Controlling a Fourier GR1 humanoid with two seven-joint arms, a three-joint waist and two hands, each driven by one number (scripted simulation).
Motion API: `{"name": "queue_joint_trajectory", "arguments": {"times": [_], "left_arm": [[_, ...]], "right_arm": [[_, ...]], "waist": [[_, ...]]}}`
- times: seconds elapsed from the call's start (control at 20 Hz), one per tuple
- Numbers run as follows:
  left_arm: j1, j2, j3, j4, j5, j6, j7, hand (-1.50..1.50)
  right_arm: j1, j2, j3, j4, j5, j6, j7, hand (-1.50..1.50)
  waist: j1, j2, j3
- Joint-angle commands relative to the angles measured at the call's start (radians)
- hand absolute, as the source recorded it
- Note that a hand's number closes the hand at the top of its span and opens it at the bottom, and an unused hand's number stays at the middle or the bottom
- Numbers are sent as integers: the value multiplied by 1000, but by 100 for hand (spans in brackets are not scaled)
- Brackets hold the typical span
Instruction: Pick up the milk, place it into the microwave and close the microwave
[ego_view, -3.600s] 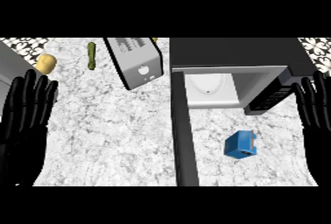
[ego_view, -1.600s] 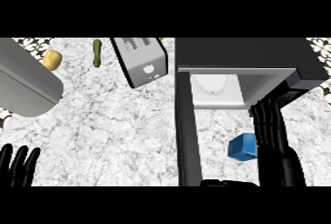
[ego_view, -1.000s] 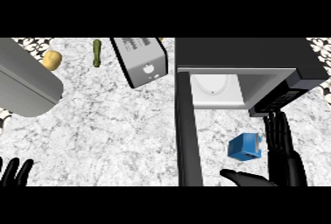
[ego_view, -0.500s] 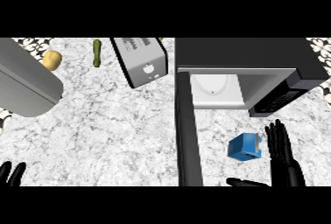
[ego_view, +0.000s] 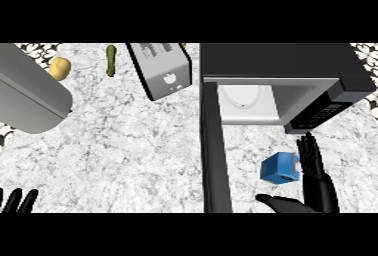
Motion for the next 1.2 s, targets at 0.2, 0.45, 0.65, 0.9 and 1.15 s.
{"name": "queue_joint_trajectory", "arguments": {"times": [0.2,0.45,0.65,0.9,1.15], "left_arm": [[16,9,46,-53,32,-8,27,-150],[-71,27,115,68,74,-39,8,-150],[-29,-4,-39,5,-34,28,15,-150],[25,-4,19,-50,46,-18,60,-150],[-30,-4,37,2,19,1,37,-150]], "right_arm": [[-110,-12,-122,237,1,-52,-100,-150],[-189,-10,-139,404,72,-138,-126,-150],[-199,-63,-198,489,7,-34,-216,-150],[-201,-69,-97,518,-43,272,-205,-150],[-195,-90,-86,566,-82,476,-364,150]], "waist": [[4,0,0],[3,2,0],[1,1,0],[10,0,1],[0,1,1]]}}
